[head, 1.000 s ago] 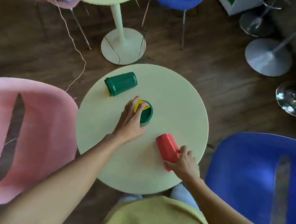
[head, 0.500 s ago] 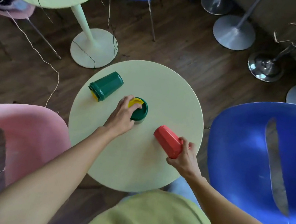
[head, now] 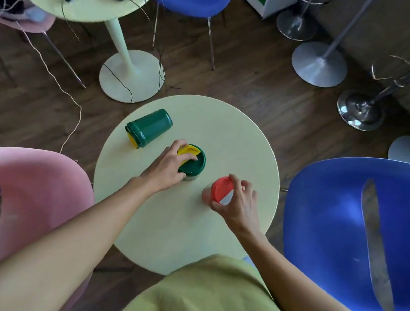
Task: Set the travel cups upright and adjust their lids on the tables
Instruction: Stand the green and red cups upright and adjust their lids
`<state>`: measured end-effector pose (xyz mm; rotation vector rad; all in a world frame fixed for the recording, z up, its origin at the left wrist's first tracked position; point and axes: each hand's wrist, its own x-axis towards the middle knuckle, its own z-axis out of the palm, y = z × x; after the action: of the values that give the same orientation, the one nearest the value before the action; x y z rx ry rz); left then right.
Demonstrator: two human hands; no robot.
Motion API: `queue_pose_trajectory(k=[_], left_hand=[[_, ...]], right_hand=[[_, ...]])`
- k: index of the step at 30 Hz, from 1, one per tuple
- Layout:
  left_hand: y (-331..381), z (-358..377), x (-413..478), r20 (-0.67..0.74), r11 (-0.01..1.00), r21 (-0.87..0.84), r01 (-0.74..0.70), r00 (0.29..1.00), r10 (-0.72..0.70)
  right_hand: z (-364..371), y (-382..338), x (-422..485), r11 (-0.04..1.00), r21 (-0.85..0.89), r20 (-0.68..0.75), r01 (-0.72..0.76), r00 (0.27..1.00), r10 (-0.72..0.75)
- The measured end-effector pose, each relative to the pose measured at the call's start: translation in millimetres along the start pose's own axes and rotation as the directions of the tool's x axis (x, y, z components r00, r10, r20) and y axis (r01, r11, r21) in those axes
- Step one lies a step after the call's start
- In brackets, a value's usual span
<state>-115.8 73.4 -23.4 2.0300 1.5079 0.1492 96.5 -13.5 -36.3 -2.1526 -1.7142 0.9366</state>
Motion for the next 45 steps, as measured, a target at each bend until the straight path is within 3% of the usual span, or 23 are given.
queue_pose_trajectory(k=[6, 45], left_hand=[[-0.6, 1.3, -1.1, 0.001, 1.0, 0.004, -0.002, 1.0, 0.002], [0.7, 5.1, 1.0, -0.006, 1.0, 0.028, 0.0, 1.0, 0.0]], right_hand=[[9.8, -16.0, 12.7, 0.998, -0.06, 0.034, -0.02, 0.999, 0.022], [12.3, -25.0, 26.3, 0.999, 0.047, 0.052, -0.027, 0.998, 0.024]])
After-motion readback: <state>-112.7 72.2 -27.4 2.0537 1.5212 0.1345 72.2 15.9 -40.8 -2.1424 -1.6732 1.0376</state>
